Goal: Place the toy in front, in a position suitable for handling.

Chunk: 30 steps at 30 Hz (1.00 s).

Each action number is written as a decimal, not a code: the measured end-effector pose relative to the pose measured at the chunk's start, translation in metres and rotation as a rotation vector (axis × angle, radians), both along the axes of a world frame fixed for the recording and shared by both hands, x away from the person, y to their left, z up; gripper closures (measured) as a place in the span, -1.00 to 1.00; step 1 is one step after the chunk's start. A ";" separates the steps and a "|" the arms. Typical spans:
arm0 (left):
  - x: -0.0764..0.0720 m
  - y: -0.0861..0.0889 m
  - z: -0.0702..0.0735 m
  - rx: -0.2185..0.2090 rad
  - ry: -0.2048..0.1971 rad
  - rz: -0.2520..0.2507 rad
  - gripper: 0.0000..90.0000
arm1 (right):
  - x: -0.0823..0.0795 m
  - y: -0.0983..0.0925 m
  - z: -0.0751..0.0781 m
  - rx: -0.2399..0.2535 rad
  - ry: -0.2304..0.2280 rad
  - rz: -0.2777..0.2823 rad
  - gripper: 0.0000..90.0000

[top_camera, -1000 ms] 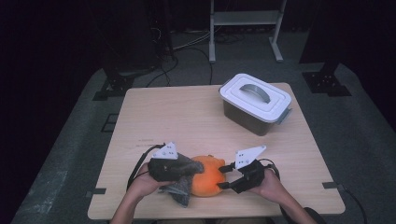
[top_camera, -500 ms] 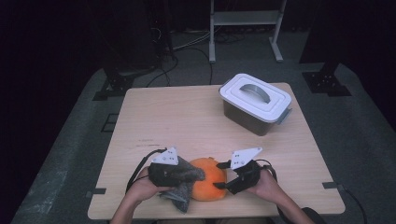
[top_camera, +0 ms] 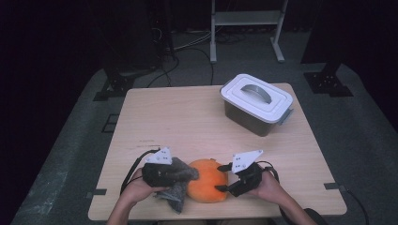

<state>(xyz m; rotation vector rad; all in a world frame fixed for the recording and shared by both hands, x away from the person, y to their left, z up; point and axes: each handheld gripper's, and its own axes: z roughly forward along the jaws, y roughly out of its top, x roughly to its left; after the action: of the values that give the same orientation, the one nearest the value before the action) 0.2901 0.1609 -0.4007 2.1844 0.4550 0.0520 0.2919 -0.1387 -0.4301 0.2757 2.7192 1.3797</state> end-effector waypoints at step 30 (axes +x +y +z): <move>-0.004 -0.023 -0.002 -0.022 -0.001 -0.073 0.68 | 0.012 0.010 0.003 -0.085 0.040 -0.016 0.00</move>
<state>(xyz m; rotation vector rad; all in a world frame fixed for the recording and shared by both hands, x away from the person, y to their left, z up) 0.2863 0.1374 -0.4023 2.1775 0.3732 0.0083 0.3036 -0.1290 -0.4267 0.3218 2.7921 1.2641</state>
